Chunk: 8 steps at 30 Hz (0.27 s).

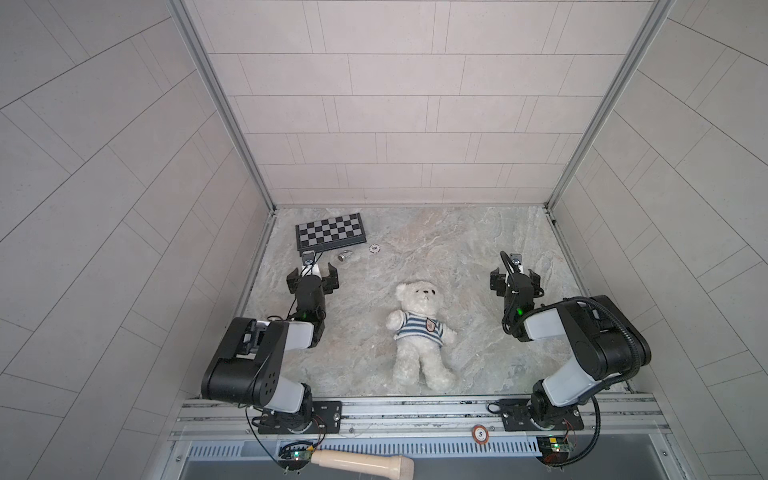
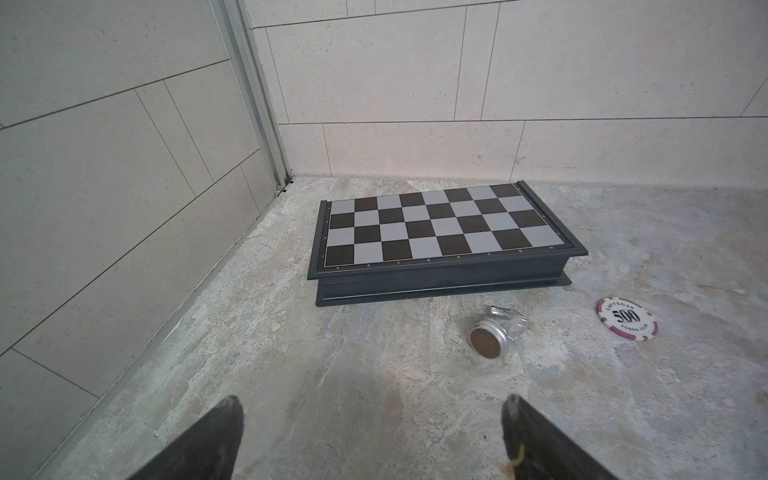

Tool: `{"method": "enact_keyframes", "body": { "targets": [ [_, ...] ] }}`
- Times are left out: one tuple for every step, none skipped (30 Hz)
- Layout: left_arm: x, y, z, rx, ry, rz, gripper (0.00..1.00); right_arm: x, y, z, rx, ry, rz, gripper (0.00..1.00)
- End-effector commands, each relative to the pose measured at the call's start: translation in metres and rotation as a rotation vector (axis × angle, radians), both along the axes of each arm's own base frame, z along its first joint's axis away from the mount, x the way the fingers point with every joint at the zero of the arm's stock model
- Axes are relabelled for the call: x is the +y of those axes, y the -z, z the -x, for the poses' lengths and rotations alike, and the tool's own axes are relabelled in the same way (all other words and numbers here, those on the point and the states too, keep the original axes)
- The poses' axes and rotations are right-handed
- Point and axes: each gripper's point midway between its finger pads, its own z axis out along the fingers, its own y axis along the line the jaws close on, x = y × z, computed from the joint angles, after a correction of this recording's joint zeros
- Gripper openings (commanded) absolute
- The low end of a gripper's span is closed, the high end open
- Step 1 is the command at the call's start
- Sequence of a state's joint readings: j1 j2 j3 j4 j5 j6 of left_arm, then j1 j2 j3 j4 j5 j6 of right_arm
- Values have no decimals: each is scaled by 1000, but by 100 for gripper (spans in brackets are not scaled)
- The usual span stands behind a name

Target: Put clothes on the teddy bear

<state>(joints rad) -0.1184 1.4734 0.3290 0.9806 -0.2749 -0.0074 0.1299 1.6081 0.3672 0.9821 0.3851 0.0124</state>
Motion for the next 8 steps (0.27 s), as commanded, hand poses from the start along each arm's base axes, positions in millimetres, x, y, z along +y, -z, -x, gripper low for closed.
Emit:
{"method": "enact_keyframes", "body": {
  "targets": [
    [0, -8, -4, -18, -4, -5, 100, -2, -6, -1, -23, 13, -9, 99],
    [-1, -7, -4, -15, -4, -7, 100, -2, -6, -1, -21, 13, -8, 99],
    [-1, -7, -5, -14, -4, -6, 100, -2, -6, 0, -21, 13, -8, 99],
    [-1, -7, -5, -14, -2, -6, 100, -2, -6, -1, -22, 13, -8, 99],
    [-1, -7, -5, -13, -3, -6, 100, -2, -6, -1, -21, 13, -8, 99],
    [-1, -7, -4, -16, -4, -5, 100, -3, -6, -1, -21, 14, -8, 99],
    [-1, -9, -4, -20, -2, -5, 100, -2, -6, -1, -22, 13, -9, 99],
    [-1, -8, -4, -19, -4, -6, 100, -2, -6, 0, -21, 14, -8, 99]
  ]
}}
